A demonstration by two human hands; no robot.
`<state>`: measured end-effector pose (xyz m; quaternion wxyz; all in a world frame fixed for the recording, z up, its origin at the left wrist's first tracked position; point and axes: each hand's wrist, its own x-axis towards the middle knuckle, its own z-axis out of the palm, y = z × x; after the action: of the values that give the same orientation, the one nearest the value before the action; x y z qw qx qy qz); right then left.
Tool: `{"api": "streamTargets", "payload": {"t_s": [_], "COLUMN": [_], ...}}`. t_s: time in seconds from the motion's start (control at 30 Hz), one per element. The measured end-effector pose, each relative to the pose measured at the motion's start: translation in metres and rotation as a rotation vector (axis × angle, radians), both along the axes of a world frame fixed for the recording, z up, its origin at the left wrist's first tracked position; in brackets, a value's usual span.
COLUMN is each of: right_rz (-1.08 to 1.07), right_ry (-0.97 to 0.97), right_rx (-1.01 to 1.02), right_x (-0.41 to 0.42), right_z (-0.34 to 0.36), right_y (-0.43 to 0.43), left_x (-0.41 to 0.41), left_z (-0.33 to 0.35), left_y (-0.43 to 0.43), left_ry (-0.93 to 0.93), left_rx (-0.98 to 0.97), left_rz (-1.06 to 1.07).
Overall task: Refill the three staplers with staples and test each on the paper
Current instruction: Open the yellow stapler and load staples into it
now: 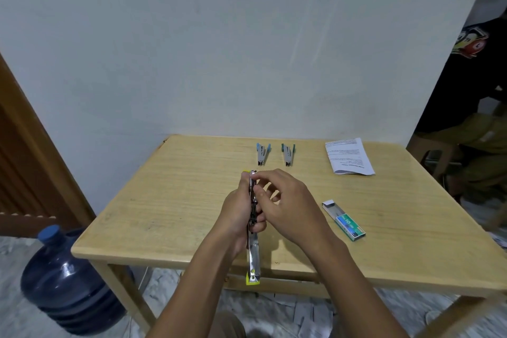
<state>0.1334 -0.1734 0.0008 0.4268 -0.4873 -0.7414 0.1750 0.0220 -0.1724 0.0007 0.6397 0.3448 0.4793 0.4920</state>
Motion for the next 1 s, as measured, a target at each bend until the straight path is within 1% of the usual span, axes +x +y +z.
{"api": "streamTargets", "payload": {"t_s": [0.17, 0.27, 0.43, 0.63, 0.77, 1.0], "right_rz": [-0.004, -0.012, -0.023, -0.016, 0.008, 0.058], "right_ry": [0.019, 0.04, 0.004, 0.006, 0.043, 0.114], "right_rx": [0.001, -0.038, -0.069, -0.046, 0.006, 0.045], "right_x": [0.0, -0.001, -0.003, -0.001, 0.003, 0.011], "right_z": [0.0, 0.002, -0.002, -0.01, -0.013, -0.016], "right_y": [0.0, 0.001, 0.001, -0.004, -0.008, -0.015], "left_x": [0.001, 0.001, 0.004, 0.007, 0.008, 0.007], "left_z": [0.002, 0.004, 0.006, -0.001, -0.005, -0.01], "left_y": [0.0, -0.001, -0.004, -0.006, -0.005, -0.003], "left_ry": [0.008, 0.019, 0.008, -0.017, -0.061, -0.032], "left_rx": [-0.001, -0.014, -0.04, -0.079, -0.106, -0.126], "left_rz": [-0.005, -0.003, 0.007, 0.026, 0.023, -0.012]}}
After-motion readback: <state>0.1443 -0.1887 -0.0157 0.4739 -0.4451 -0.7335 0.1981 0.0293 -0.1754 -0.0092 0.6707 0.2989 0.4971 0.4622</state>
